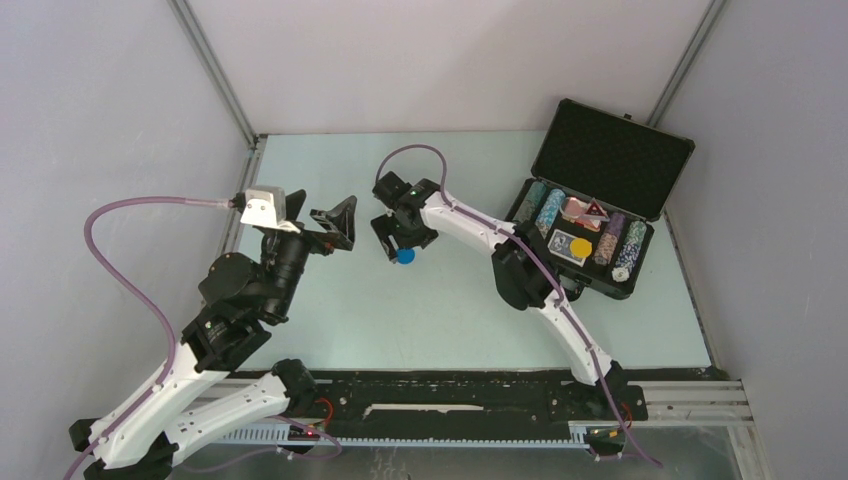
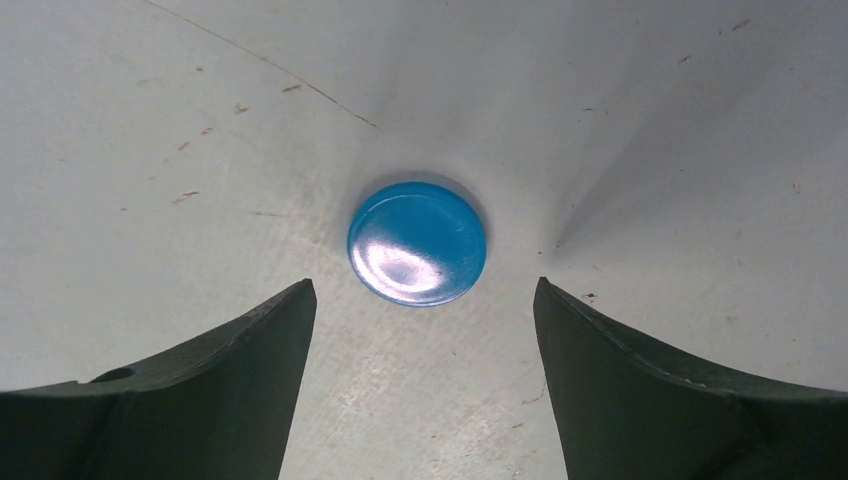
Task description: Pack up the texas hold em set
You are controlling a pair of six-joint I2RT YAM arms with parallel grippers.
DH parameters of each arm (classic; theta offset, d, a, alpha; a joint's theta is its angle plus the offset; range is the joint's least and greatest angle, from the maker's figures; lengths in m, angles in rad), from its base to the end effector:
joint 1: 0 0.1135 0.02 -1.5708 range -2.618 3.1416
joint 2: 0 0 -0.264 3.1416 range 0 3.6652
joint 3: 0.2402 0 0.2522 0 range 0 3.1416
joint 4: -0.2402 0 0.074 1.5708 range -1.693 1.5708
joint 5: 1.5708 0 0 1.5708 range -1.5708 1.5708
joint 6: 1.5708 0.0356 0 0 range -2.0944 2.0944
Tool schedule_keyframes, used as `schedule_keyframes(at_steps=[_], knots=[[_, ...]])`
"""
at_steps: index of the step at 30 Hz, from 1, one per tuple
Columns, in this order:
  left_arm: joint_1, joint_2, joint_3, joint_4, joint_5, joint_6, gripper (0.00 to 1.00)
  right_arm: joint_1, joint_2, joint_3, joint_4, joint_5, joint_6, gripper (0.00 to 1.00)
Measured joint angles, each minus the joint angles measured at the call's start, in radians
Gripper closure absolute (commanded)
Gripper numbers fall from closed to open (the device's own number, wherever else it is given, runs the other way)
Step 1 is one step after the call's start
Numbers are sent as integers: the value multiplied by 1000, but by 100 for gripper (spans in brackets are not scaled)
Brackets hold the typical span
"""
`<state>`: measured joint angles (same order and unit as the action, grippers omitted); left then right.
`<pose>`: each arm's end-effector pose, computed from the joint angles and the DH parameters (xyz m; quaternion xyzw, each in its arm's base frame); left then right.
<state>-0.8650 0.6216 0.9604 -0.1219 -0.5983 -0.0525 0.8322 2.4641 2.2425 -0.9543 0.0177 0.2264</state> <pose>0.0915 -0.0764 0.4275 0.0255 0.6407 -0.1643 0.7496 0.3506 0.3841 0.1825 -0.2908 0.9364 0.0916 0.1737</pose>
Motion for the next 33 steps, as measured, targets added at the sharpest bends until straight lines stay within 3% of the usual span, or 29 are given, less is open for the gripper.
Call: schedule_keyframes(at_steps=[6,16,29,33], knots=[[0,0,0,0,0,0,1,3,47,48,-36,13,-1,13],[0,0,0,0,0,0,1,9,114,156,-82,26,-1,25],[1,0,0,0,0,0,1,8,118,161,-88,47,-1,50],[1,1,0,0,0,0,2,9,80,90,-41,67,-3,58]])
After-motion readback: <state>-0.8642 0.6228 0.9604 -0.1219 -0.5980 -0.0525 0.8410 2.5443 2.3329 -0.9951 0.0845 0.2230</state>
